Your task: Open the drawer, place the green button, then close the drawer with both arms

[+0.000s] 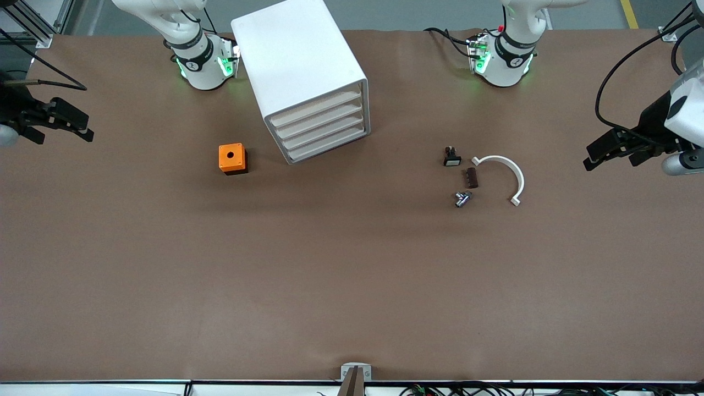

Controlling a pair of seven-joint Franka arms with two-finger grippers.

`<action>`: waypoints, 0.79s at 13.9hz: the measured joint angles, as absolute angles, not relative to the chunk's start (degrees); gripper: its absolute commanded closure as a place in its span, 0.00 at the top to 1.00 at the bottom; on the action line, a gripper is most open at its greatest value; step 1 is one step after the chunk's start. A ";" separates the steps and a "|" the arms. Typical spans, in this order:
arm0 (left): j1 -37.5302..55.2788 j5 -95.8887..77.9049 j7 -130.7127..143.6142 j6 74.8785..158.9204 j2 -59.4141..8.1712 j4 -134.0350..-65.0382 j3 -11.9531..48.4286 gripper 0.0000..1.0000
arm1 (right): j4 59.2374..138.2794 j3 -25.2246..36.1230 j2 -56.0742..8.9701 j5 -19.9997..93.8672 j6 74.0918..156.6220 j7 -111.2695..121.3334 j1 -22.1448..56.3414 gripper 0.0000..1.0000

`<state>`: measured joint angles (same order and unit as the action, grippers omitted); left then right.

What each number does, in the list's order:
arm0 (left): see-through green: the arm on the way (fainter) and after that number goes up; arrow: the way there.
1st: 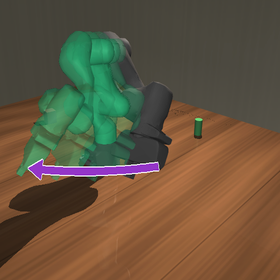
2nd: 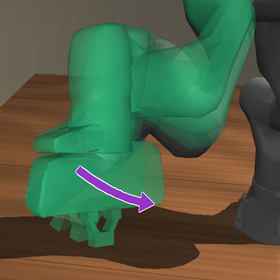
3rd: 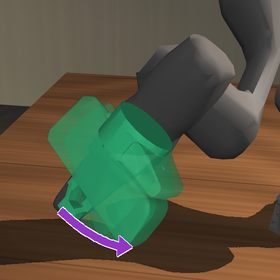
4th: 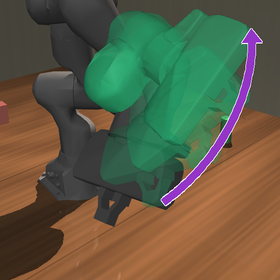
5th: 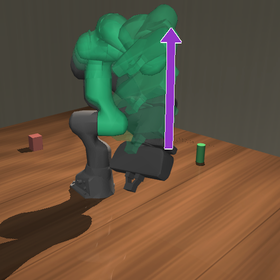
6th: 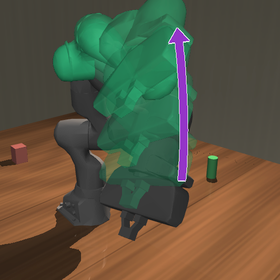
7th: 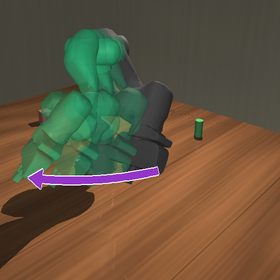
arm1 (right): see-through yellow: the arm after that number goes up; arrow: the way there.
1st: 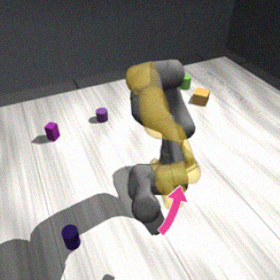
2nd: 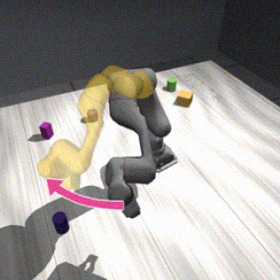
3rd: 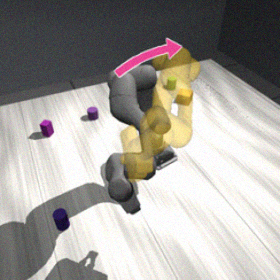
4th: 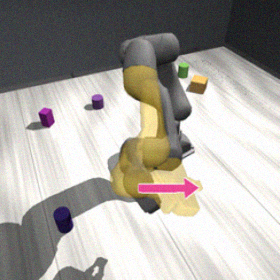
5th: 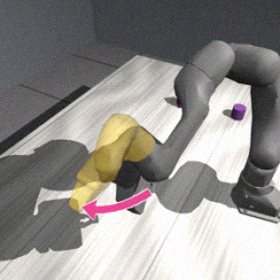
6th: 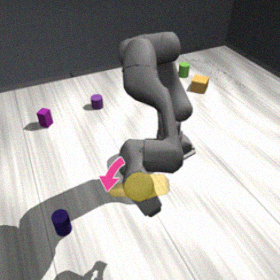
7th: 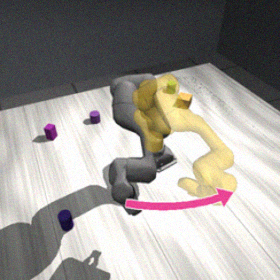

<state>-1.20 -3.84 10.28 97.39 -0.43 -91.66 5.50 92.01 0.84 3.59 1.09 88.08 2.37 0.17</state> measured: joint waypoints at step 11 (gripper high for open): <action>-1.32 -3.83 6.69 97.19 -0.33 -91.11 5.51 1.00 | 92.02 0.84 3.59 1.09 88.13 2.36 0.17 1.00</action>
